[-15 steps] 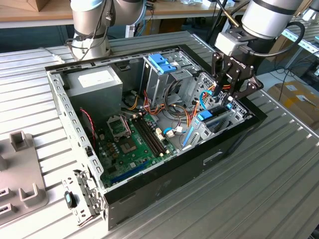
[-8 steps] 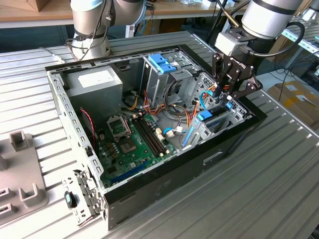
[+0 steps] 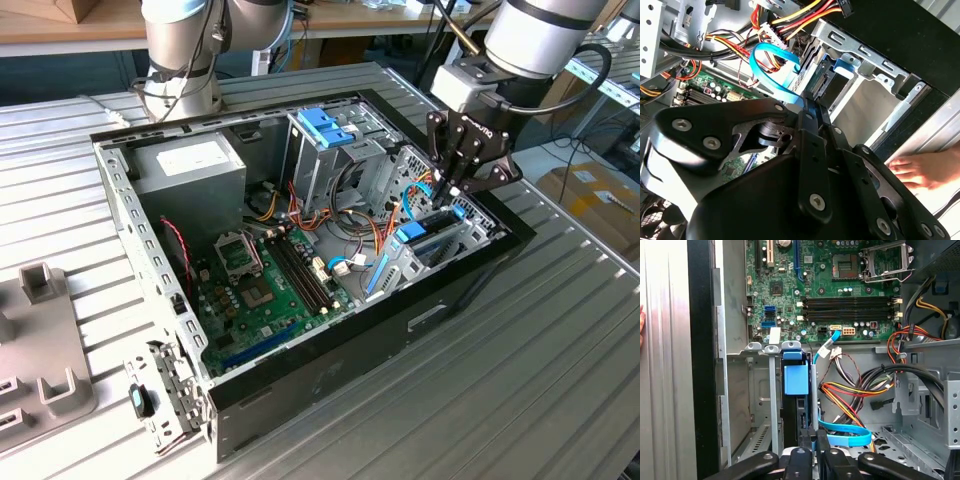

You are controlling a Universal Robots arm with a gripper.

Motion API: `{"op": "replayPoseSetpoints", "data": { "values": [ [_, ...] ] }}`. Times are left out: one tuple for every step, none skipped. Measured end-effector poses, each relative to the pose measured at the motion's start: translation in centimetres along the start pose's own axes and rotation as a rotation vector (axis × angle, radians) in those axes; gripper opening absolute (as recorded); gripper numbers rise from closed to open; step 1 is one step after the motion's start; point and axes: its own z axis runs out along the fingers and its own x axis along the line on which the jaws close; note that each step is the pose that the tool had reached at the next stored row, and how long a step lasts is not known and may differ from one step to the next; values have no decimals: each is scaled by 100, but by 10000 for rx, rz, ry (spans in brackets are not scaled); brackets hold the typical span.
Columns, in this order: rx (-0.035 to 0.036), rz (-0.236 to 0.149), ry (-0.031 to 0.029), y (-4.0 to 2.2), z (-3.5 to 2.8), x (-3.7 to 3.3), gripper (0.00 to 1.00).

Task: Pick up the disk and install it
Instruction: 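Insert the first disk wire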

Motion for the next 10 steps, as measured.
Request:
{"op": "replayPoseSetpoints", "data": {
  "values": [
    [0,0,-1,1,0,0,16],
    [12,-8,-4,9,2,1,16],
    [53,-28,-7,16,2,3,16],
    [98,-50,-10,19,2,4,16],
    [145,-81,-12,20,3,5,16],
    [196,-129,-13,20,3,7,16],
    [234,-178,-16,20,5,9,16],
    [261,-231,-19,23,7,13,16],
    [272,-262,-19,29,8,16,16],
    [280,-298,-19,39,10,20,16]
  ]
}}
